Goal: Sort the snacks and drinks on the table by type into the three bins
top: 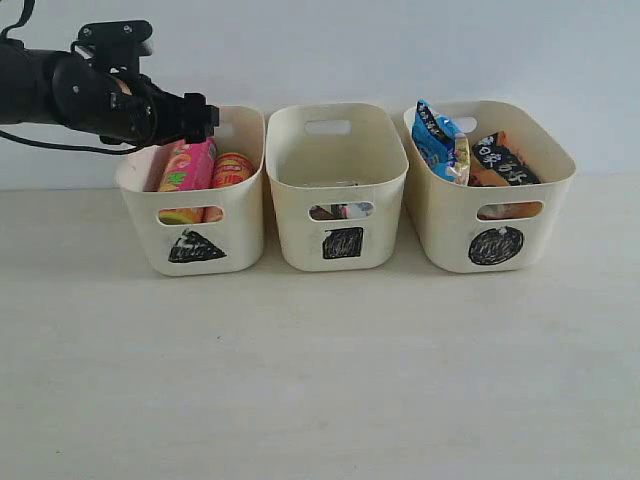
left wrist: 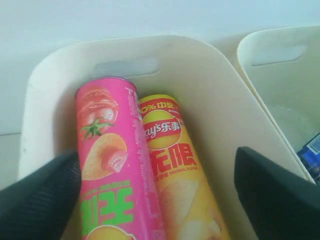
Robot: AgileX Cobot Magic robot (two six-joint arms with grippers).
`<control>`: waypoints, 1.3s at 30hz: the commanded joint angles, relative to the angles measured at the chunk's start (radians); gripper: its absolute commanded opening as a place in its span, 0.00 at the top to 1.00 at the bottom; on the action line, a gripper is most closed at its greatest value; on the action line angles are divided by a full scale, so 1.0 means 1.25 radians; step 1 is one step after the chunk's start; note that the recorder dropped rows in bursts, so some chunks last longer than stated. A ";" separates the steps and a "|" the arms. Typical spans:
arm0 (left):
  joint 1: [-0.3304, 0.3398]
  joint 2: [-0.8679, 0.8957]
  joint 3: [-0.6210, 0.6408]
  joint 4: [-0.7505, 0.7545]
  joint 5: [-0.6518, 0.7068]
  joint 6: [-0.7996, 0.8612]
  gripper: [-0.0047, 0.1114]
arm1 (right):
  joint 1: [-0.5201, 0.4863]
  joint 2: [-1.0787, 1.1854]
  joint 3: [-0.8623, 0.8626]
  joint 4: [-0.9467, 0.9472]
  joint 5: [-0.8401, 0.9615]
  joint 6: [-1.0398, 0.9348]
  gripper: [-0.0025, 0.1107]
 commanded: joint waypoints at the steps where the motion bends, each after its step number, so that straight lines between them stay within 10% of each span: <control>1: 0.000 -0.009 -0.003 0.001 -0.008 -0.007 0.29 | 0.001 -0.004 0.004 -0.003 -0.006 0.000 0.98; 4: 0.000 -0.046 -0.003 0.019 0.029 0.001 0.36 | 0.001 -0.004 0.004 -0.003 -0.006 0.000 0.98; 10: 0.000 -0.139 -0.003 0.083 0.164 0.063 0.92 | 0.001 -0.004 0.004 -0.003 -0.006 0.000 0.98; 22: 0.000 -0.283 0.024 0.197 0.409 0.064 0.92 | 0.001 -0.004 0.004 -0.003 -0.006 0.000 0.98; 39: 0.000 -0.584 0.327 0.151 0.413 0.056 0.92 | 0.001 -0.004 0.004 -0.003 -0.006 0.000 0.98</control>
